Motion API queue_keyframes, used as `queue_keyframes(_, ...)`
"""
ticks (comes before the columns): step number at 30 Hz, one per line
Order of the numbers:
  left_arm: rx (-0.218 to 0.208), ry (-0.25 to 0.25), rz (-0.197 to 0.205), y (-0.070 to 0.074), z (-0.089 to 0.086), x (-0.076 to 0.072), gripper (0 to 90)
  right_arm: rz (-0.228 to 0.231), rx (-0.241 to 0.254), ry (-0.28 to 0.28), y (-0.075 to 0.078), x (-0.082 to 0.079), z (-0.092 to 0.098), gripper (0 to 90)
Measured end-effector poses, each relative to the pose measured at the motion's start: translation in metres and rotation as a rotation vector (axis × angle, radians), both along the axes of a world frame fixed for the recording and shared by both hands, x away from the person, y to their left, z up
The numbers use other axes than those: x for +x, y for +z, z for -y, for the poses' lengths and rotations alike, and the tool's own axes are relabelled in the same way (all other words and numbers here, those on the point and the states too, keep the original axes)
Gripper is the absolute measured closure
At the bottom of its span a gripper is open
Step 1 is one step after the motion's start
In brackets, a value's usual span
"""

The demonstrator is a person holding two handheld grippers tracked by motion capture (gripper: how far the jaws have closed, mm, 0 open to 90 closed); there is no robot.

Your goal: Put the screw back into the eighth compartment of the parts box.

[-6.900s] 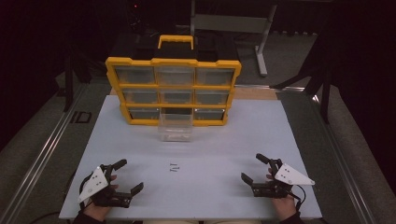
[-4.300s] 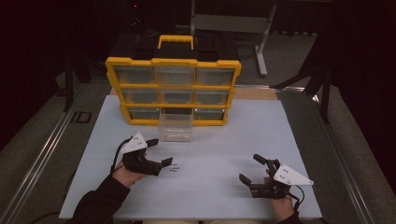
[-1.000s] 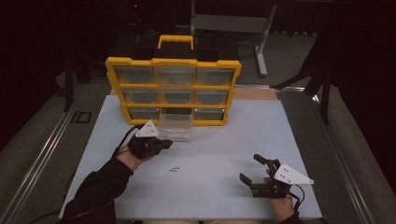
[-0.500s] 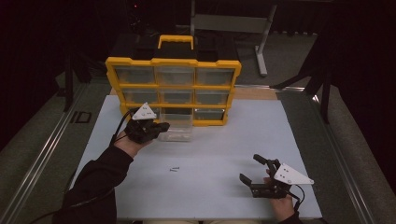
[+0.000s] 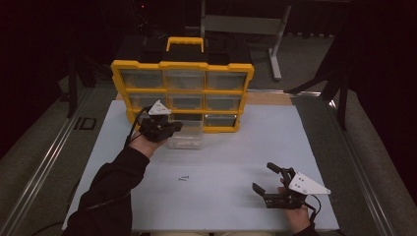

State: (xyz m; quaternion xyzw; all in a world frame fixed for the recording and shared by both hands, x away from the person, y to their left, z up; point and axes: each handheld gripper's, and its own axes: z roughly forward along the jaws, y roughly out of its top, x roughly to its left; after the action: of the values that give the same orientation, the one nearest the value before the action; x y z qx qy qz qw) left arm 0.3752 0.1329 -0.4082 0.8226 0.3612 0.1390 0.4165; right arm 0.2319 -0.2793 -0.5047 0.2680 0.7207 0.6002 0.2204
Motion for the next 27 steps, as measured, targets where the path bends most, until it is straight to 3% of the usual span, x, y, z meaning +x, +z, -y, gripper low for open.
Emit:
queue_keyframes(16, 0.039, 0.115, -0.133, -0.015, 0.019, 0.023, 87.4, -0.001, 0.006, 0.006, 0.000, 0.000, 0.001, 12.0)
queue_keyframes(21, 0.039, 0.122, -0.171, -0.018, 0.022, 0.029, 87.3, 0.000, 0.007, 0.005, 0.000, 0.000, 0.001, 12.0)
queue_keyframes(27, 0.074, 0.140, -0.197, -0.022, 0.026, 0.035, 87.3, -0.002, 0.007, 0.006, 0.000, 0.000, 0.001, 12.0)
